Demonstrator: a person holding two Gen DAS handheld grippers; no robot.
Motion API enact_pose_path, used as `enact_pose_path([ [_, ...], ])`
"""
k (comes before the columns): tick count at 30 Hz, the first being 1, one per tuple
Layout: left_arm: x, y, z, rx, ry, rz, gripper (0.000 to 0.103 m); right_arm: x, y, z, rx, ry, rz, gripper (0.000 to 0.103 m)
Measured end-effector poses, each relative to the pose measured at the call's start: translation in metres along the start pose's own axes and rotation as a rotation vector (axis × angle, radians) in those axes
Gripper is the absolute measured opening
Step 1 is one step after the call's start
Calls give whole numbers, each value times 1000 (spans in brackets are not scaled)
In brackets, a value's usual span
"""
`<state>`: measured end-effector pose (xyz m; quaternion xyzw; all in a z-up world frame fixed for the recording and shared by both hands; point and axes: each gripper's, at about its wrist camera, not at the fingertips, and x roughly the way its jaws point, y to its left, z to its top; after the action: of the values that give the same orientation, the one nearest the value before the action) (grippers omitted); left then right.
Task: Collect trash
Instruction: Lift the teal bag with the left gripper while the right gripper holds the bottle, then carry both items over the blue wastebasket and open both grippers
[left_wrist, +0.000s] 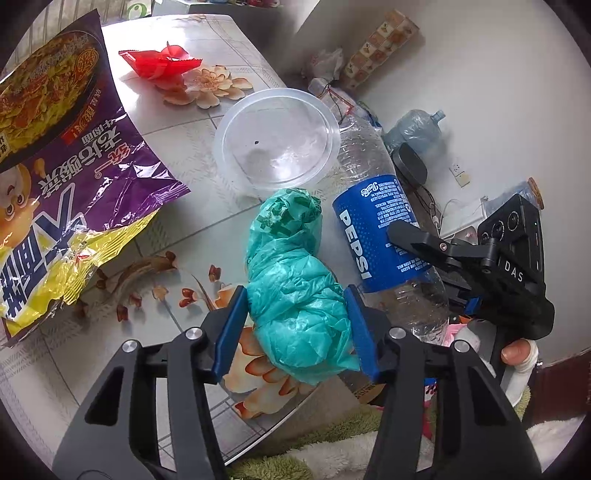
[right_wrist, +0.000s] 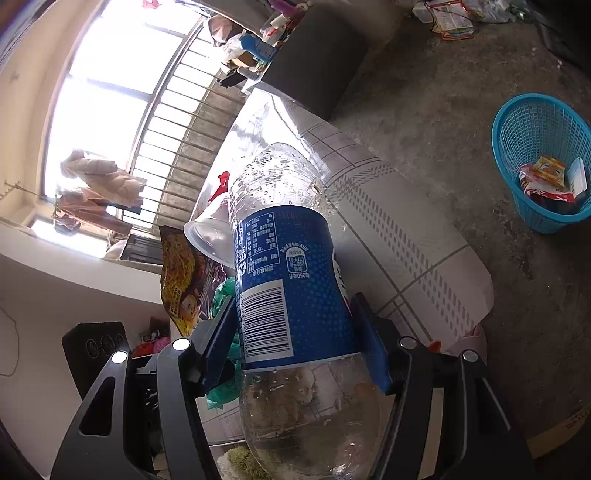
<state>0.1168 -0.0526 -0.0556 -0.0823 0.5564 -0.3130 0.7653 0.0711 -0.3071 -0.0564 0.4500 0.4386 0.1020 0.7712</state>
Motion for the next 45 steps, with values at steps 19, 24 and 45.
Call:
enact_pose_path([
  [19, -32, -12, -10, 55, -64, -10, 48, -32, -11, 3, 34, -98, -29, 61],
  [24, -38, -15, -14, 67, -70, -26, 48, -38, -9, 5, 34, -118, -41, 61],
  [45, 36, -165, 86, 300, 52, -169, 48, -152, -108, 38, 280, -441, -141, 61],
])
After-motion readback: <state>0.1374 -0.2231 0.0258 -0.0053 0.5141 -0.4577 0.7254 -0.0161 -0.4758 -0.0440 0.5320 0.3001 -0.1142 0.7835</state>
